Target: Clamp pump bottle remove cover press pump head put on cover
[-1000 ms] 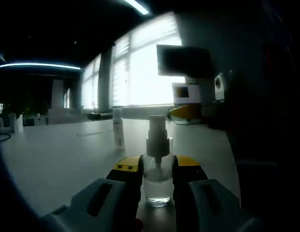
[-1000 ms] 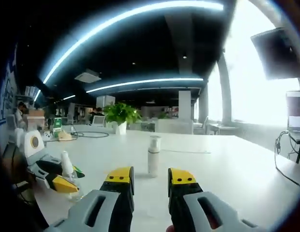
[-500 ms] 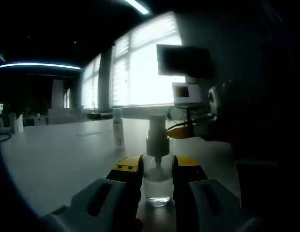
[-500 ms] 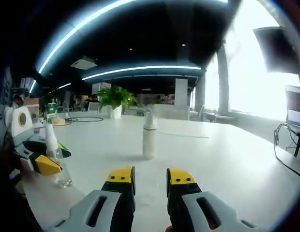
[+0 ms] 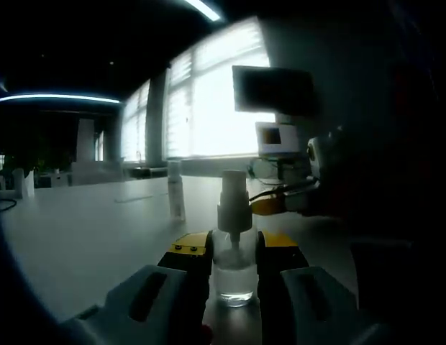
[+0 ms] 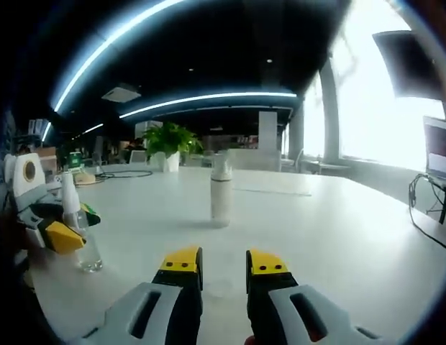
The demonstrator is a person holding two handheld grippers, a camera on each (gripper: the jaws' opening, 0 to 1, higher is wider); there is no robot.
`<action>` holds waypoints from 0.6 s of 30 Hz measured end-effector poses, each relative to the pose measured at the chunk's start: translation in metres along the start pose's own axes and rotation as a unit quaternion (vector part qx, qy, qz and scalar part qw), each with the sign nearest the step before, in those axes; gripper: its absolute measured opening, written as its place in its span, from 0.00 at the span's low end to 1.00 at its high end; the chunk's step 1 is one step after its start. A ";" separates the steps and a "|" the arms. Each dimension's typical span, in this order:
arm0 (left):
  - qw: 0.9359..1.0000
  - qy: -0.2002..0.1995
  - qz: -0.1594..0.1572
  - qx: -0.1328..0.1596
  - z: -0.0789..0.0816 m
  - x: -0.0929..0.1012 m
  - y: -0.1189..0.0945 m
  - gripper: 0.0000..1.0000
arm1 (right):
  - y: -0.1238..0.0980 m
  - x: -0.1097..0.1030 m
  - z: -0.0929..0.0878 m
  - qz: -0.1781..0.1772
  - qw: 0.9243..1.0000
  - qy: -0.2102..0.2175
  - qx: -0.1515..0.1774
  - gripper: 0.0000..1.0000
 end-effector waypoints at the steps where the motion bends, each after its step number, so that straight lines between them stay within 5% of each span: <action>1: 1.000 0.000 0.000 0.000 0.000 0.000 0.000 0.15 | 0.000 0.000 -0.001 0.003 1.000 0.005 -0.001 0.18; 18: 1.000 0.002 -0.001 -0.002 -0.001 0.000 0.001 0.15 | 0.000 -0.005 -0.008 0.006 1.000 -0.011 -0.013 0.11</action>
Point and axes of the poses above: the point that each gripper's makers call its tool centre point, and the gripper's own axes: y roughly forward along the fingers, x roughly to its right, z roughly out of its top, the point moved 10 cm from there along -y, roughly backward along the fingers, and after that the axes turned 9 degrees about -y, right-handed, at the moved point
